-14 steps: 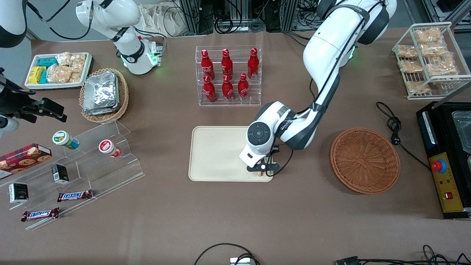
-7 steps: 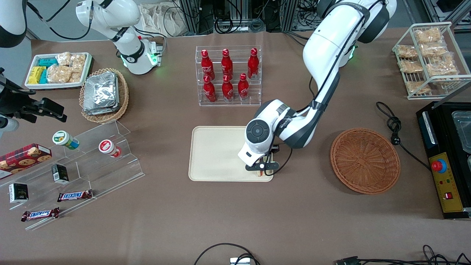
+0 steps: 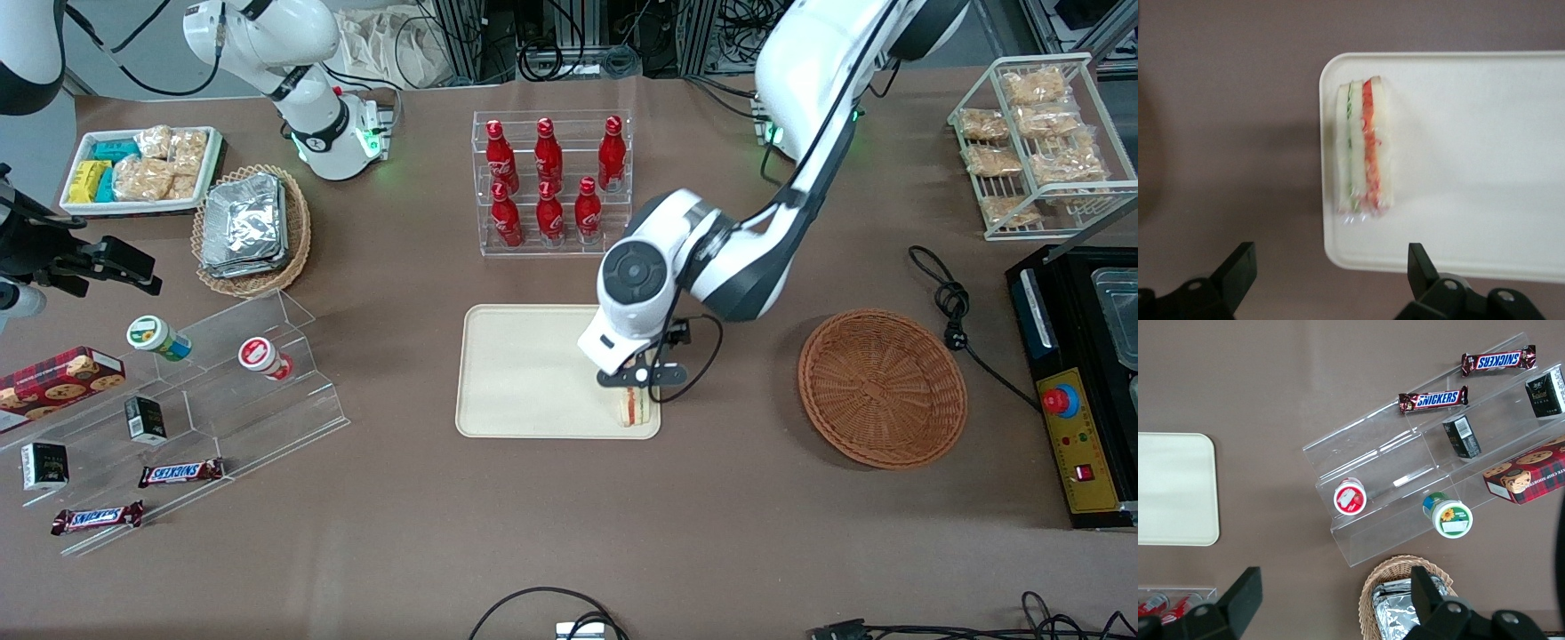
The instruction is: Place sandwich from basket to tray
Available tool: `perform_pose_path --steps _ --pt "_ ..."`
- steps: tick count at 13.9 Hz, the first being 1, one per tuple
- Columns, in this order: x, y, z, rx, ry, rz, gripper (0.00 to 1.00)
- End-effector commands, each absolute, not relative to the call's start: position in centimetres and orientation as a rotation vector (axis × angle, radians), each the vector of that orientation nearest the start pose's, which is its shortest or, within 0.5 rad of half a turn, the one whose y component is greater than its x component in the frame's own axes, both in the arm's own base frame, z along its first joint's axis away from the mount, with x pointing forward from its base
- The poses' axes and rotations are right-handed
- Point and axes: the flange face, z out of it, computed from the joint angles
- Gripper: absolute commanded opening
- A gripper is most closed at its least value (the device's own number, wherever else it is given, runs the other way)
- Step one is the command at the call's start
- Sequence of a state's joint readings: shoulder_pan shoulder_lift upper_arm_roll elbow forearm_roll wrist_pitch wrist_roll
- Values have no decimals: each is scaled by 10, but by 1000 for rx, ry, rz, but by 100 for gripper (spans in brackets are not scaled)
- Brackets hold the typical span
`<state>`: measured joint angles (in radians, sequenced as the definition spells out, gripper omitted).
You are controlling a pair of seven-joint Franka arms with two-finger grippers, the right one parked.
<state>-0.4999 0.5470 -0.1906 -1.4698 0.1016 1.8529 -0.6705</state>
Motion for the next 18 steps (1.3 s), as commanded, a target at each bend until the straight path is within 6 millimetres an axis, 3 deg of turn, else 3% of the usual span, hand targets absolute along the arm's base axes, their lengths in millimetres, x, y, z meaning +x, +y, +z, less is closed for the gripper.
perform_pose_path --steps 1,3,5,9,12,13,18 --pt "510 -337 394 -3031 191 220 100" --pt "496 -286 415 -3021 254 217 100" --pt "500 -247 440 -3015 289 240 100" --pt "554 -145 492 -3075 85 249 100" --pt "574 -88 515 -3097 -74 202 100" --pt "576 -77 519 -3099 -101 193 100" --pt "594 -76 535 -3091 -121 220 100"
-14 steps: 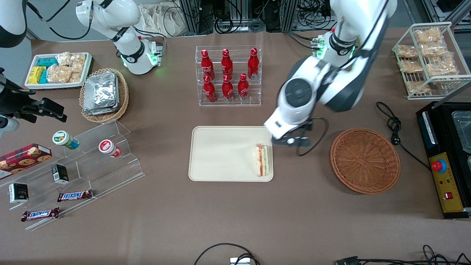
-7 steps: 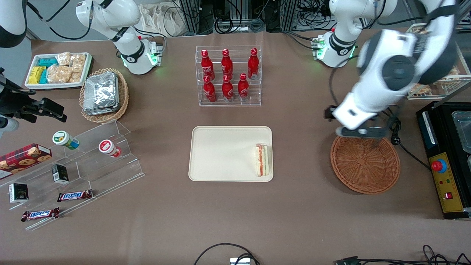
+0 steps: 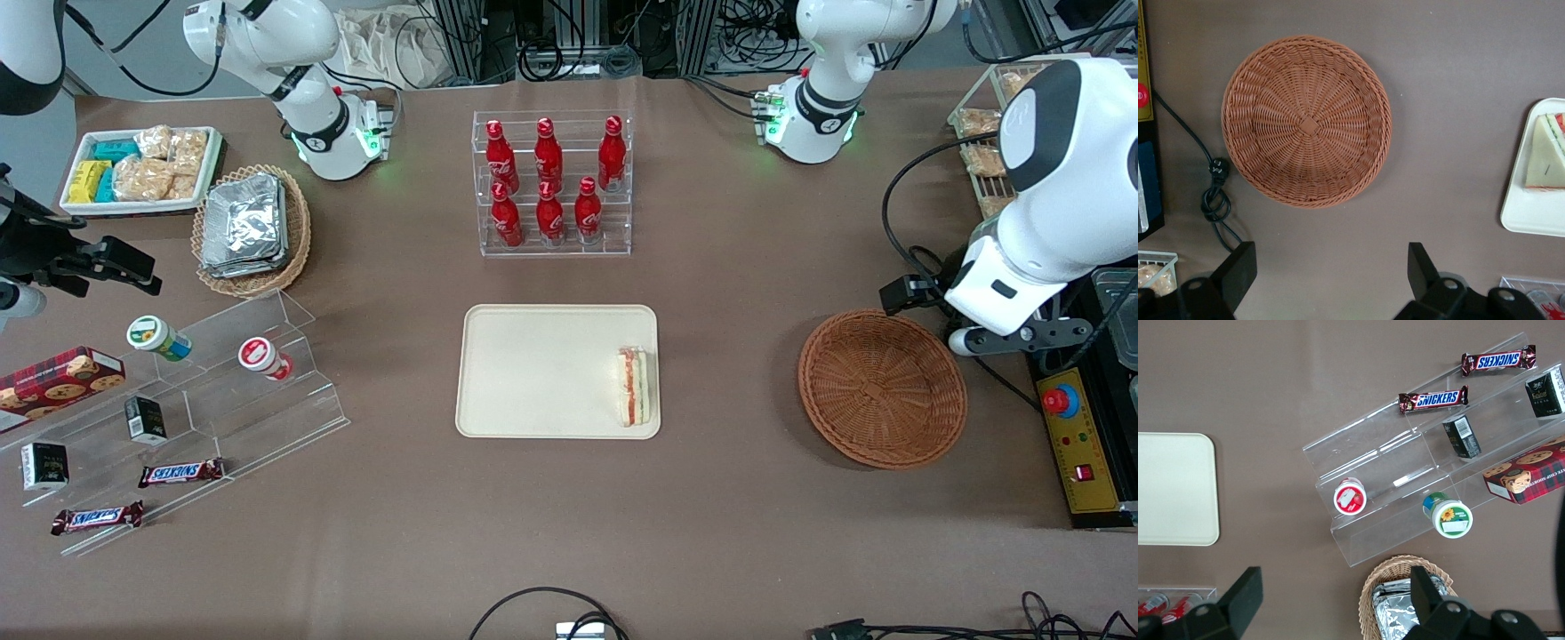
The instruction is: Place sandwich from basket to tray
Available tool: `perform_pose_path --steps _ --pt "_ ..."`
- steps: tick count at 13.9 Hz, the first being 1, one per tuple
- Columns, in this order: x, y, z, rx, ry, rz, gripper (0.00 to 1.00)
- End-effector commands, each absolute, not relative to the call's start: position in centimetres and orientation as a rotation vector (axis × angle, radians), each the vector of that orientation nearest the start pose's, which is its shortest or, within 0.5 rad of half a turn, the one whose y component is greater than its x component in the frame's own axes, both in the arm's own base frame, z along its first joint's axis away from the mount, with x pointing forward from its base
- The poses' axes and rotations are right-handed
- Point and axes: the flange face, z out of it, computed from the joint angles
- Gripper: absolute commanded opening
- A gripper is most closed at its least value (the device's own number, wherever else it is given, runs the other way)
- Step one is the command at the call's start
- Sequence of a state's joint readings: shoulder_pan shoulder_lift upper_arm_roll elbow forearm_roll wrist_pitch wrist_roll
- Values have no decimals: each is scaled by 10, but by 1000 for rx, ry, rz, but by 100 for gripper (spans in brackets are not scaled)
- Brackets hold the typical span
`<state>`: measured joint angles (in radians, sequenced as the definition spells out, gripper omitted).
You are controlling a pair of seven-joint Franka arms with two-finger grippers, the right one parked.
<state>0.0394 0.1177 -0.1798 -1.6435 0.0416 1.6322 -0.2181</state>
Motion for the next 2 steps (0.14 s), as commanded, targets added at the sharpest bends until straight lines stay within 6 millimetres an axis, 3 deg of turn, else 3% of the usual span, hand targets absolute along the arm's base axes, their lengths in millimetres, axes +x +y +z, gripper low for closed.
perform_pose_path --steps 1,2 --pt "595 -76 538 -3090 -119 212 100" --pt "595 -77 538 -3094 -124 211 100"
